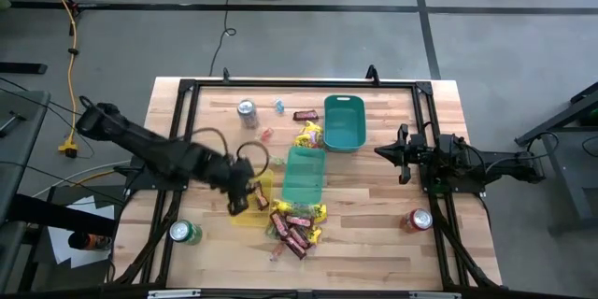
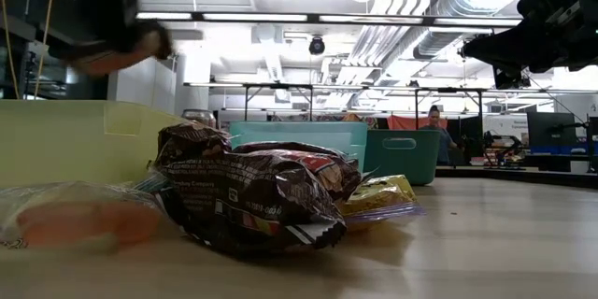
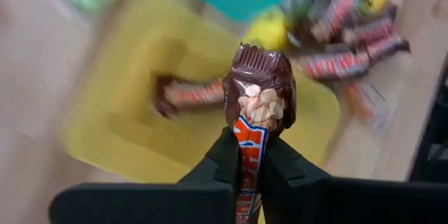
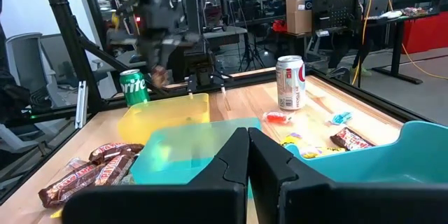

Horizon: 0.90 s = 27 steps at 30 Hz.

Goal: Sort candy
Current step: Put the brown chocolate bar into the yellow bin

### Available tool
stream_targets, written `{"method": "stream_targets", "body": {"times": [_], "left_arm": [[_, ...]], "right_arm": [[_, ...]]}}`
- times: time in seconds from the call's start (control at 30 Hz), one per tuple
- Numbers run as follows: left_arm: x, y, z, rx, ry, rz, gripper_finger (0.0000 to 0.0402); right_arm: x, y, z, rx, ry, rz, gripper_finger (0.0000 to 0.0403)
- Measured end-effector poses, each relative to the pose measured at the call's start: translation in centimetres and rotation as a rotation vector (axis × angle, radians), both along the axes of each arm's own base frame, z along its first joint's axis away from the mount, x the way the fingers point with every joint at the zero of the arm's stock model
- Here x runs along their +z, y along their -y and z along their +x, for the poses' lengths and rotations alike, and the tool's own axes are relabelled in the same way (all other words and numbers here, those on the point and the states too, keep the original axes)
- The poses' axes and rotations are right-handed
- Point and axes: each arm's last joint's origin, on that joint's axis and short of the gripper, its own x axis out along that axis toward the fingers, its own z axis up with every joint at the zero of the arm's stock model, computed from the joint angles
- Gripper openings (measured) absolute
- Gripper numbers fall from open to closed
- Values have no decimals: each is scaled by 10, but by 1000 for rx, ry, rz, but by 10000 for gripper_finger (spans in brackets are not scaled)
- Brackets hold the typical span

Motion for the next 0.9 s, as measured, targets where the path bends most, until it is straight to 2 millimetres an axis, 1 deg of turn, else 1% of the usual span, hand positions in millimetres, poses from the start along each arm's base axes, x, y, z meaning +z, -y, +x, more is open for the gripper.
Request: {"method": "stream_targets", "body": {"times": [0.1,0.23,0.43,0.6,0.67,0.73,0.83,0.9], "left_arm": [[-18,9,-5,45,3,-37,27],[-31,7,-2,133,6,-70,55],[-30,-3,6,185,40,-84,110],[-28,-17,11,177,13,-140,164],[-16,-30,20,161,61,-128,184],[4,-50,33,138,159,-79,201],[32,-89,53,144,312,24,220],[42,-120,66,160,339,104,225]], "right_arm": [[0,0,0,0,0,0,0],[0,0,0,0,0,0,0],[0,0,0,0,0,0,0],[0,0,0,0,0,0,0],[0,0,0,0,0,0,0],[0,0,0,0,0,0,0],[0,0,0,0,0,0,0],[0,0,0,0,0,0,0]]}}
